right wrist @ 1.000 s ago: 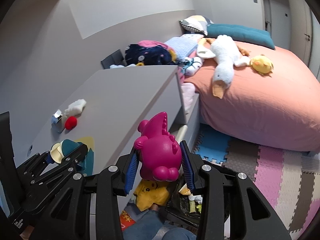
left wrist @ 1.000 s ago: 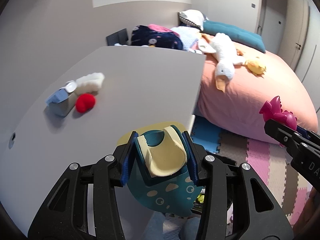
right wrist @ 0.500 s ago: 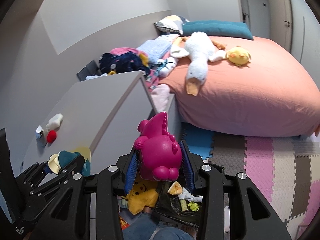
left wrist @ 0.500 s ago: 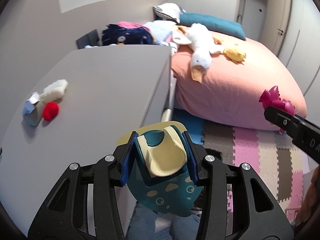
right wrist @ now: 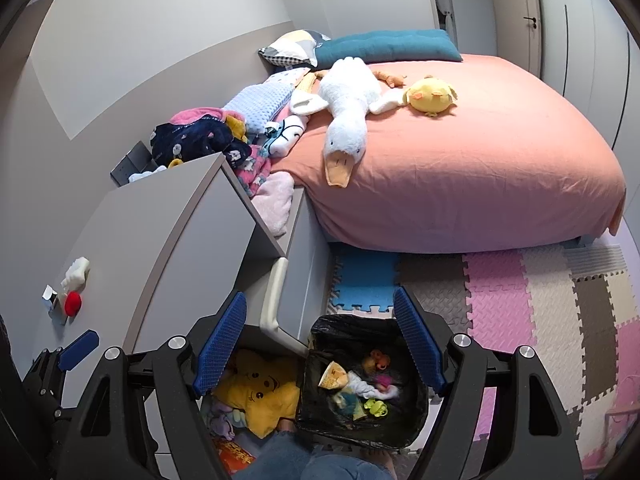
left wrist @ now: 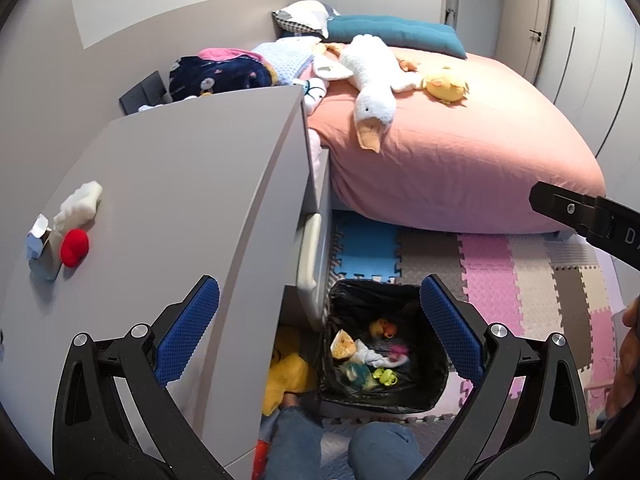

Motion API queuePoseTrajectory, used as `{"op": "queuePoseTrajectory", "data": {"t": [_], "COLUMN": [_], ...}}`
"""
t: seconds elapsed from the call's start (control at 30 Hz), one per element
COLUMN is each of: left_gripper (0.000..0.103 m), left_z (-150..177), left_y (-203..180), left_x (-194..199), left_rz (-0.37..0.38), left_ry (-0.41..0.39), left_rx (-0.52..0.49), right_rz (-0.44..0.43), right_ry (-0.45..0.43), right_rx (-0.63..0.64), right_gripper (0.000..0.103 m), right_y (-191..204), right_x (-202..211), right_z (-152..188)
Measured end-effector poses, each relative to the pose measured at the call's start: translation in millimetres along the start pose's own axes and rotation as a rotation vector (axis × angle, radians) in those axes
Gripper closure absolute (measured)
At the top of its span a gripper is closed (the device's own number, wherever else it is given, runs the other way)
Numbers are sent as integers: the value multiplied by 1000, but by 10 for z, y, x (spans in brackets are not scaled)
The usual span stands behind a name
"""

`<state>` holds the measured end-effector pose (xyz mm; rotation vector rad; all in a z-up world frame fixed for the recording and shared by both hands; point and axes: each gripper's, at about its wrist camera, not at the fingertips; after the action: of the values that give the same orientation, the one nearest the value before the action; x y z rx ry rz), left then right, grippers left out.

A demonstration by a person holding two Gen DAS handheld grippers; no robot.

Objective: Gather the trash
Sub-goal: 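Open both grippers to drop the toys into the bin, then move both open grippers back over the table toward the box and heart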

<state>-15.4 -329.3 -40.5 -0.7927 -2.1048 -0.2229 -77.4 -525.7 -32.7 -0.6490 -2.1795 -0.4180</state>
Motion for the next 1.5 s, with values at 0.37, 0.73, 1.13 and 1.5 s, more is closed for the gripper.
{"op": "queuePoseTrajectory", "data": {"t": [0.37,0.73,1.13,1.5], "left_gripper": [6,6,6,6], "left_z": [61,139,242,230], "left_y": [248,589,1088,1630], "left_x": [108,281,551,834], "left_rz": [-33,-88,-157,-218], "left_ry": [-12,-34,-70,-119], "left_rx": [60,120,209,313], "right_rz": [-41,-89,-140,-184], "right_ry": [6,9,10,17], "right_rx": [45,121,205,285], "right_gripper": [26,26,26,26], "right_y": [267,689,1194,1700], "right_x": [-18,-2,21,-2], "right_z": [45,114,207,262]}}
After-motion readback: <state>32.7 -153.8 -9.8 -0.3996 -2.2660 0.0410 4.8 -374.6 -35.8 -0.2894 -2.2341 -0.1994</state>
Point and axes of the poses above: each gripper's, at about its wrist camera, not at the fingertips, and x roughly against the way its jaws point, y to its left, z to its underside, and after that the axes turned 14 degrees about z, right-handed
